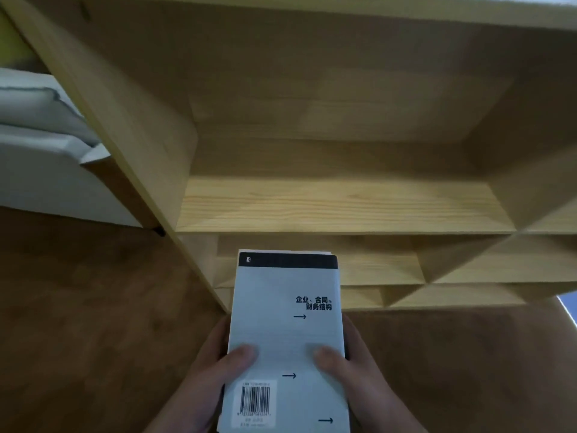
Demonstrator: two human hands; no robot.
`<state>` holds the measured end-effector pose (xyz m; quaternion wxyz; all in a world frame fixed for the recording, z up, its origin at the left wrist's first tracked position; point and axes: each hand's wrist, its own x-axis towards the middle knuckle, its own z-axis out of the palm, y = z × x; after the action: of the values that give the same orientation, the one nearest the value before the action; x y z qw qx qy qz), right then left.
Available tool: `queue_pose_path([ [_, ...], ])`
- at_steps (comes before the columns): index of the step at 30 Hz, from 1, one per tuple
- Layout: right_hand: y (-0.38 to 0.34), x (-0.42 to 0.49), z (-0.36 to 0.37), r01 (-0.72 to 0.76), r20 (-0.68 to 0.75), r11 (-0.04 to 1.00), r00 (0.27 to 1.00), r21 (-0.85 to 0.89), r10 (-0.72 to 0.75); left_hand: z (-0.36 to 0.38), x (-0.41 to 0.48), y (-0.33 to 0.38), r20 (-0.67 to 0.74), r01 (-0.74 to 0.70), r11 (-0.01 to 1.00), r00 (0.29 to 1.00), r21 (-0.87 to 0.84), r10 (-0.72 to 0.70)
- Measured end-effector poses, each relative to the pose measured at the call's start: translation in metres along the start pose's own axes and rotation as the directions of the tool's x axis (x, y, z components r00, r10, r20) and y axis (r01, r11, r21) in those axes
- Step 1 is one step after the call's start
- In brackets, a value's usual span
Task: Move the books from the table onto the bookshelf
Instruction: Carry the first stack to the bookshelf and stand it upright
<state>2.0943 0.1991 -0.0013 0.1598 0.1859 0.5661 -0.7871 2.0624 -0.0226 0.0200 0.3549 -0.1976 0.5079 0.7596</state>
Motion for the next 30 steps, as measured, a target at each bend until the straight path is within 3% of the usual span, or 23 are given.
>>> queue_pose_path([
  [8,0.008,0.047,-0.043,0.001,0.075,0.999,0.997,-0.038,0.002,0.025,0.04,-0.018,0.018,-0.1,0.99,0.995,-0.103,0.102],
  [14,0.017,0.075,-0.049,0.184,0.097,0.981,0.979,-0.053,-0.179,0.025,0.069,-0.02,0.082,-0.368,0.93,0.926,-0.009,0.368],
  [19,0.041,0.084,-0.059,0.319,0.11,0.932,0.947,-0.174,-0.303,0.006,0.092,-0.037,0.117,-0.525,0.85,0.848,0.051,0.517],
  [22,0.058,0.086,-0.069,0.405,0.131,0.899,0.913,-0.166,-0.387,-0.01,0.105,-0.052,0.261,-0.535,0.844,0.821,0.043,0.507],
  [26,0.077,0.094,-0.079,0.501,0.201,0.851,0.86,-0.159,-0.469,-0.027,0.143,-0.079,0.323,-0.646,0.763,0.727,0.023,0.606],
  [30,0.095,0.098,-0.086,0.582,0.214,0.8,0.808,-0.148,-0.549,-0.026,0.161,-0.094,0.37,-0.774,0.633,0.588,-0.001,0.719],
])
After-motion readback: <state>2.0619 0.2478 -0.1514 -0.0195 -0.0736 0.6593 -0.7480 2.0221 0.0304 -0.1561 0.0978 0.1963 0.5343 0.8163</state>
